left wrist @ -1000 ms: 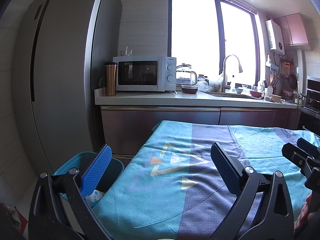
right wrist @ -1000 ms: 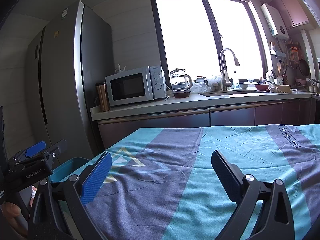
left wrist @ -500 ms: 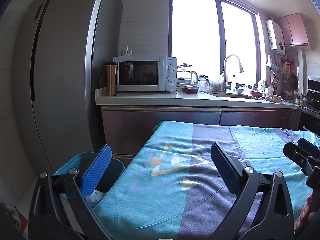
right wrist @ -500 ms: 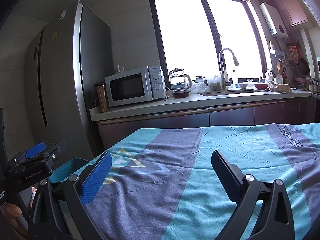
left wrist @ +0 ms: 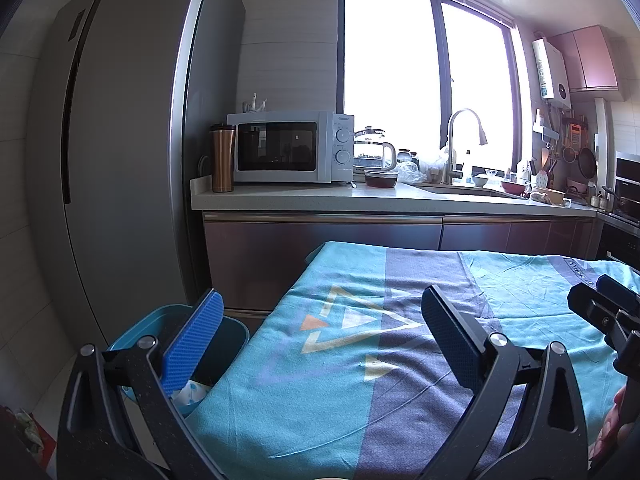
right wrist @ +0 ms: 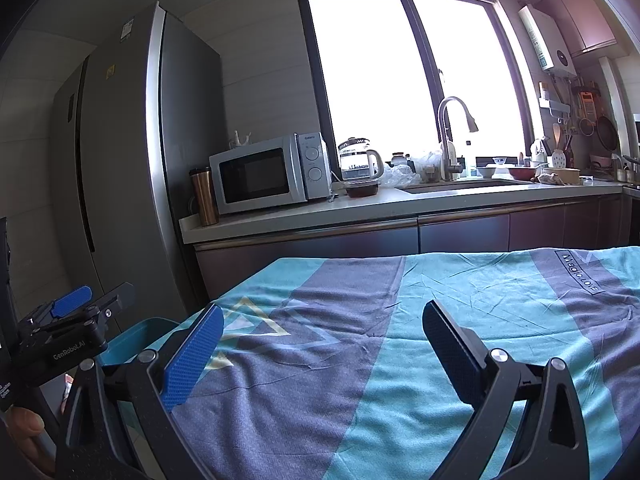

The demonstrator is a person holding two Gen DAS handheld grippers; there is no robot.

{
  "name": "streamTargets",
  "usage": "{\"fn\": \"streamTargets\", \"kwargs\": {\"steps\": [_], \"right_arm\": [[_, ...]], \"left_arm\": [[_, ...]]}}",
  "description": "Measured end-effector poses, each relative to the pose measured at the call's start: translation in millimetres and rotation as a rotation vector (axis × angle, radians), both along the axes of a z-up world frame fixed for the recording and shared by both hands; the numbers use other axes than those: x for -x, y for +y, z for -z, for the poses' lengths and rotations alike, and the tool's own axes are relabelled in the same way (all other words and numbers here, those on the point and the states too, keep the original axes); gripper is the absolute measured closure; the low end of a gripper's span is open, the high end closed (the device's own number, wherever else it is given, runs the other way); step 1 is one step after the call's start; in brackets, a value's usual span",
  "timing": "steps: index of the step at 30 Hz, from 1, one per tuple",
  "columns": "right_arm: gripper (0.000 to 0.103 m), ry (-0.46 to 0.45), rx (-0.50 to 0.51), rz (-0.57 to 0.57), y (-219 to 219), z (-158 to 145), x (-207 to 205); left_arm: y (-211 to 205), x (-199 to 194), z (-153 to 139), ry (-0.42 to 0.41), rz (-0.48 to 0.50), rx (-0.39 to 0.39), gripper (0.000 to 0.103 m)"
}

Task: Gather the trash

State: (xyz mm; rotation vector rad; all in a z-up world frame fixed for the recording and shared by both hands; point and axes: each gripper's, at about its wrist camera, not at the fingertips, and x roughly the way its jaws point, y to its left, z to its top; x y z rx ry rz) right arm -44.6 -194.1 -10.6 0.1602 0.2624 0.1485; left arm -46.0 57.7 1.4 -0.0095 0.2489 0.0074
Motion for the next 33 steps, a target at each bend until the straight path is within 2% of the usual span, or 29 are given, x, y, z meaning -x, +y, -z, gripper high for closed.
{"fn": "streamTargets", "kwargs": {"steps": [33], "right_arm": [[0.007,0.004,-0.011,0.001,-3.2,0.6,-1.1]], "left_arm": [[-0.3,0.0,-0.6,0.005,-0.005,-0.004,0.005]]}}
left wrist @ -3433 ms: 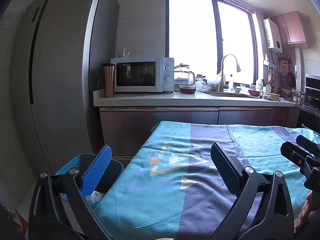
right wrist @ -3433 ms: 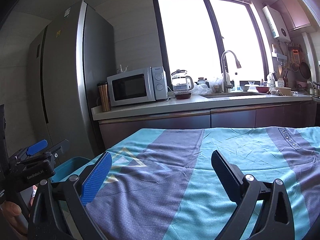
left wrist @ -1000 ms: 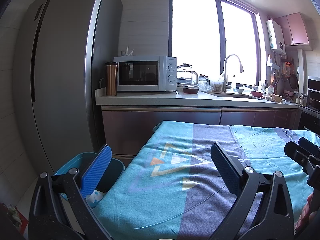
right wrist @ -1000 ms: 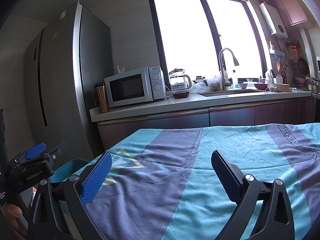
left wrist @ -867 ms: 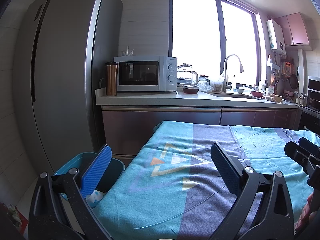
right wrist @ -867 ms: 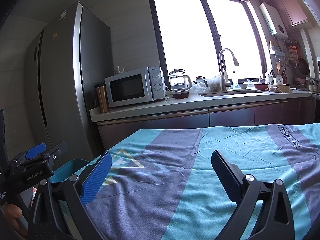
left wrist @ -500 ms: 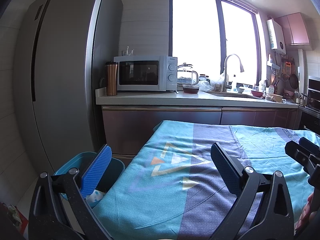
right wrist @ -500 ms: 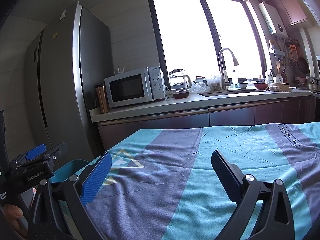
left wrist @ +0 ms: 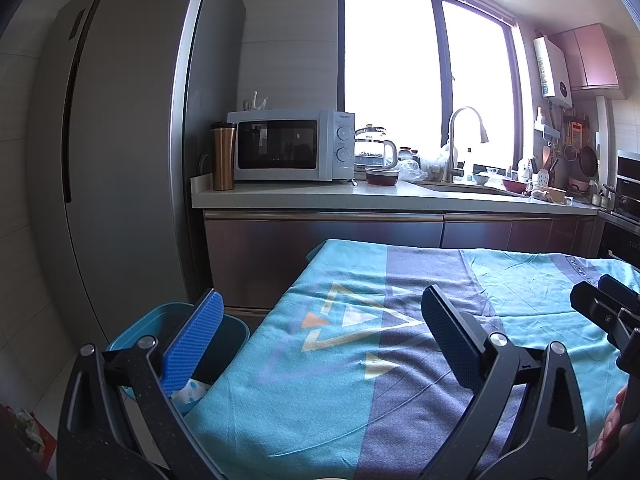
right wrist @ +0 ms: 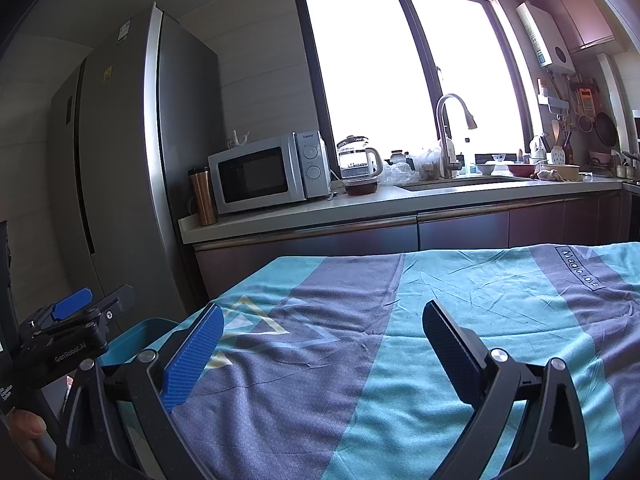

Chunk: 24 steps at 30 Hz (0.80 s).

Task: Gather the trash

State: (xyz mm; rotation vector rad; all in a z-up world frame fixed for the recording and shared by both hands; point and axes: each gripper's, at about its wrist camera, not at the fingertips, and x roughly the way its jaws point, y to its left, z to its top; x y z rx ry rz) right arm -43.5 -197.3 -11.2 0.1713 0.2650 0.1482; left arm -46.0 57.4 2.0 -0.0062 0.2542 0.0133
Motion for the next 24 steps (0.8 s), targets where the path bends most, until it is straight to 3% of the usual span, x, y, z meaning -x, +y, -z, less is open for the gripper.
{"fn": "streamTargets", "kwargs": {"steps": [24], "right_arm": [[0.007,-0.003,0.001,0.003,1.4,1.3,-0.2]], "left_arm": [[-1.0,-0.6,0.9,0.004,-0.001,-0.001,0.005]]}}
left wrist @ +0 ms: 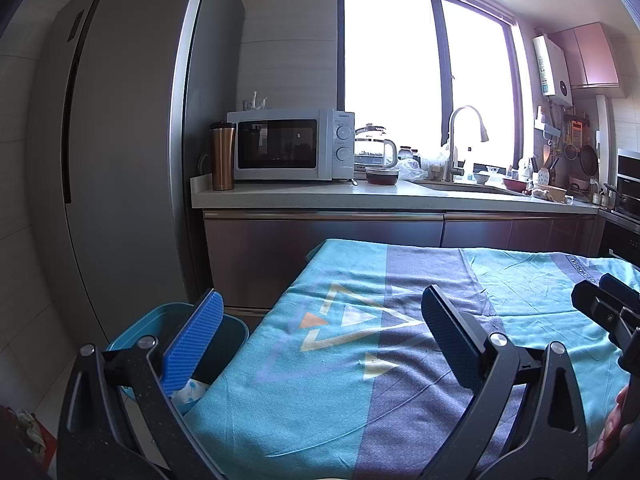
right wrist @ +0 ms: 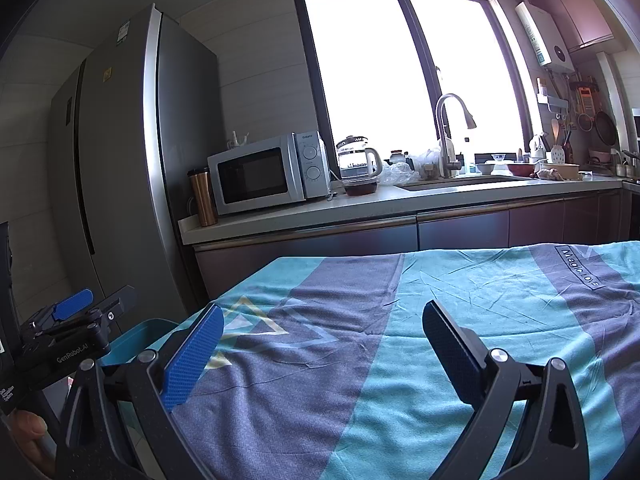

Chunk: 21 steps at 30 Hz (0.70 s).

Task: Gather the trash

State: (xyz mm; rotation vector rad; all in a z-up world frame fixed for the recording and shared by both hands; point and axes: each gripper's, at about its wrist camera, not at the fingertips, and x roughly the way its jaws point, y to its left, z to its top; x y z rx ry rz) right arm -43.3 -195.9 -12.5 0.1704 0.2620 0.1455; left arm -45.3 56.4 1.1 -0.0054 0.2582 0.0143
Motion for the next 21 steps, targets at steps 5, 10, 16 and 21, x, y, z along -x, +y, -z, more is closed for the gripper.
{"fn": "streamTargets", "kwargs": {"steps": [5,10,16,21], "right_arm": [[0.007,0.002,-0.003,-0.002,-1.0,1.2,0.3],[0.007,0.006,-0.003,-0.004,-2.5,1.8,-0.1],[0.007,0.008,-0.003,0.002,-6.7,1.6,-0.9],[0.007,0.028,-0.007,0.023,-20.7,4.3,-4.0]], "left_arm": [[-0.7,-0.7,0.4,0.004,0.001,0.001,0.005],[-1.3,-1.5,1.3,0.007,0.007,0.005,0.005],[-6.5,-6.1,3.1,0.018,0.015,-0.01,0.005],[-11.2,-30.2,8.9,0.115,0.052,0.001,0.005]]}}
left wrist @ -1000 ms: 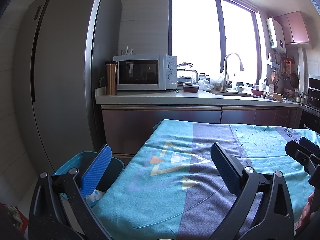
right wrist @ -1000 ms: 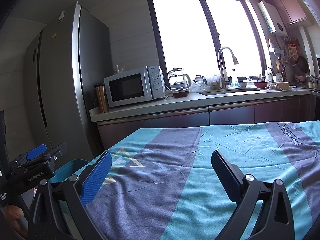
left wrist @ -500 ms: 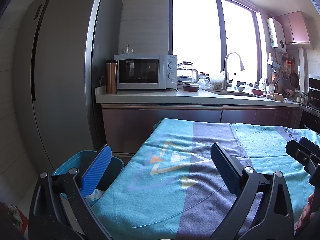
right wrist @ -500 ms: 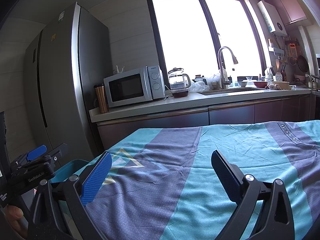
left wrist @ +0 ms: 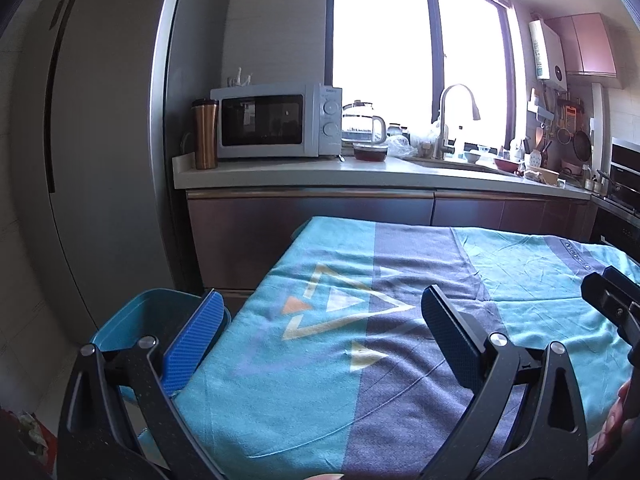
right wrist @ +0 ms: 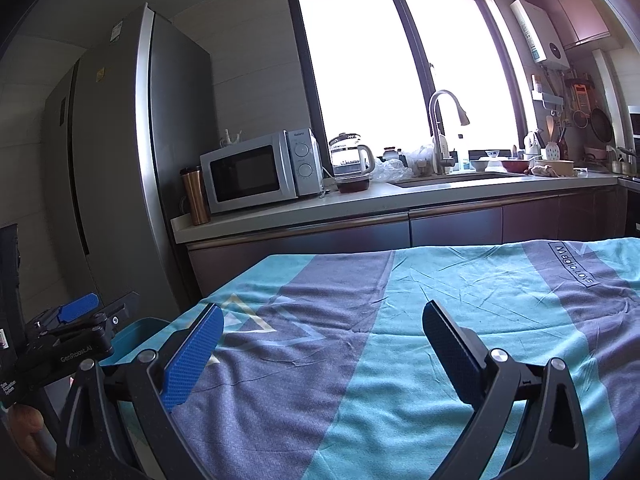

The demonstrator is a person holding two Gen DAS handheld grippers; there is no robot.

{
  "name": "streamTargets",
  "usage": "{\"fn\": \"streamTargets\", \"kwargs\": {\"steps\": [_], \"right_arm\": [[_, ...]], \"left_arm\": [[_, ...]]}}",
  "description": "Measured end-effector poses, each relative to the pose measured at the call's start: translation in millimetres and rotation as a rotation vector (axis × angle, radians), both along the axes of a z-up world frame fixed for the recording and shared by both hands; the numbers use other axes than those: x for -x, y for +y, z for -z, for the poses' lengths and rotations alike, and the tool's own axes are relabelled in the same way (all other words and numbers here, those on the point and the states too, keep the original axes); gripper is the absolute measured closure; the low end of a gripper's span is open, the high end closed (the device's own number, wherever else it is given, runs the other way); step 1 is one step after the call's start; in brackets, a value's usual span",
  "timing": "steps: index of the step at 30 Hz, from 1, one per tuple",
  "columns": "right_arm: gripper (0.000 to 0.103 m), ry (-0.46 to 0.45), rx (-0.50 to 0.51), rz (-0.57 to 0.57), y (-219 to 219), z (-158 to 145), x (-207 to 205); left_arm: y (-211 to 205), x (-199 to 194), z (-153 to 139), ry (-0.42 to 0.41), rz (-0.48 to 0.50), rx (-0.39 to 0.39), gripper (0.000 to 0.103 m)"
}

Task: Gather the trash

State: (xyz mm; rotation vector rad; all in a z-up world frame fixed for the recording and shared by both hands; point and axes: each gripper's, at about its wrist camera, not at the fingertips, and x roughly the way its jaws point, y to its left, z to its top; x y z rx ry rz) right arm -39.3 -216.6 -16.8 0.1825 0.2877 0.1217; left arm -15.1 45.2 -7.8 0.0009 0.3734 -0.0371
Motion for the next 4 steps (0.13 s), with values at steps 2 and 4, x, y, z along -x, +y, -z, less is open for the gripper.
{"fn": "streamTargets", "kwargs": {"steps": [2,4], "right_arm": [[0.007,0.018,-0.001,0.013,-8.8,2.1,-3.0],[0.007,0.042,0.005,0.03,-19.3,3.6,-7.5]], "left_arm": [[-4.0,-18.9,4.6,0.058,0.015,-0.008,0.005],[-7.6,-42.9,10.6,0.131,0.026,-0.01,0.005]]}}
